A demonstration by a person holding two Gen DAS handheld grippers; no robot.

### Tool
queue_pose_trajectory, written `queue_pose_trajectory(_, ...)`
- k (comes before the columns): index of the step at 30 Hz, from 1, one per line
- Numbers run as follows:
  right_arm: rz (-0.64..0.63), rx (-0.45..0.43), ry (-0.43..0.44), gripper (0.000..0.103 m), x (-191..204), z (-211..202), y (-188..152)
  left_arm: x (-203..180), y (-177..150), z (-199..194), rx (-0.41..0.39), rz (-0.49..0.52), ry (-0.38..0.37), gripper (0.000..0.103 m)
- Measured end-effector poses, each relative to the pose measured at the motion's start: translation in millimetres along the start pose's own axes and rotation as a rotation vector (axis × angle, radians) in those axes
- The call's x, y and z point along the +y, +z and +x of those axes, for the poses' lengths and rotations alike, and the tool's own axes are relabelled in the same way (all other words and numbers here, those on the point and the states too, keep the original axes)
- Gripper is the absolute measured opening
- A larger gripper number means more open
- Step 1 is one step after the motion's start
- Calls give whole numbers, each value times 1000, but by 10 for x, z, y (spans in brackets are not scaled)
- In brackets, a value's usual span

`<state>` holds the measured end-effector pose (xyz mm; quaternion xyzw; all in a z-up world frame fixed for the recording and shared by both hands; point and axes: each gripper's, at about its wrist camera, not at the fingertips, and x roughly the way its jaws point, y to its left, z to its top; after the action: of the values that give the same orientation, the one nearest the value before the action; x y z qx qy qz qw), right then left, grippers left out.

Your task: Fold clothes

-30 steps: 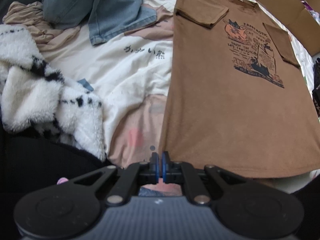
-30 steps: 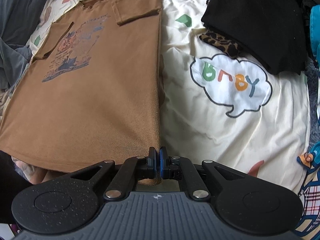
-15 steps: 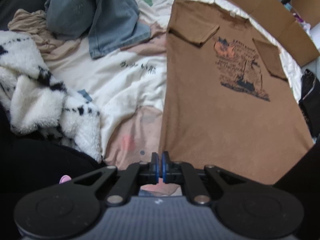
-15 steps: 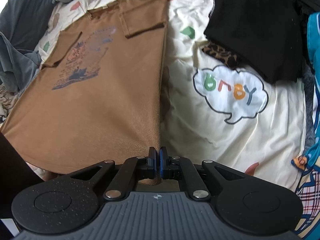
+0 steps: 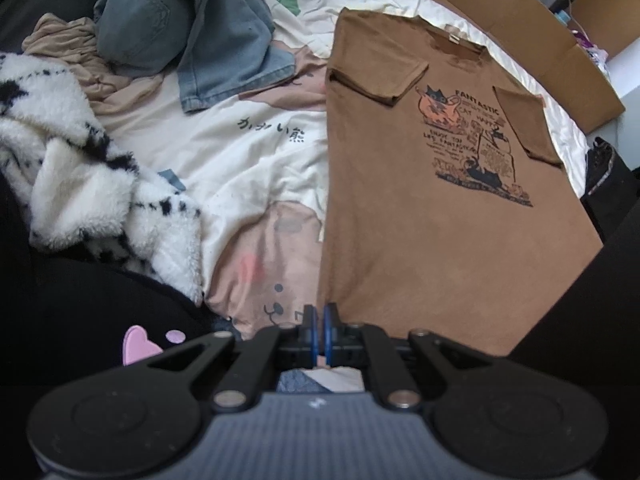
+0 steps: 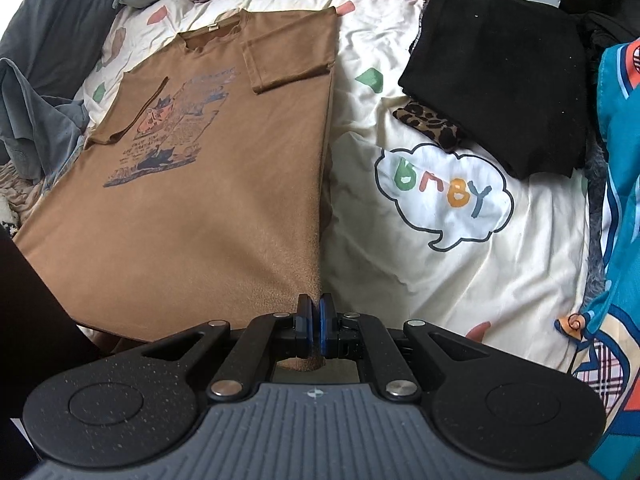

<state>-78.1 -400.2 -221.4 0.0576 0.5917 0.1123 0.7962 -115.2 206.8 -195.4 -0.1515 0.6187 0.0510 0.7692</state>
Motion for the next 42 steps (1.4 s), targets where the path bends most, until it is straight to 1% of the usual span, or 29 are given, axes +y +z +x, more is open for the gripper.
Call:
queue_pose_trajectory(3, 1, -11, 1, 1, 29, -32, 6, -2, 33, 0, -12, -7, -7, 3)
queue_pose_trajectory(7, -7, -33, 1, 1, 67, -100, 94, -20, 129, -39, -40, -12, -19, 3)
queue_pose_trajectory(18, -4, -116, -5, 1, 144, -290, 540, -111, 553, -268, -146, -8, -54, 3)
queue_pose_trajectory(29, -2, -167, -11, 1, 183, -458, 964, -321, 958, -550, -260, -3, -106, 3)
queue_pose_trajectory(36, -15, -213, 8, 1, 188, -530, 1194, -362, 1222, -657, -297, -14, -96, 3)
queue_pose_trajectory(42, -28, -240, 32, 1, 205, -517, 1370, -486, 1446, -747, -319, -7, -83, 3)
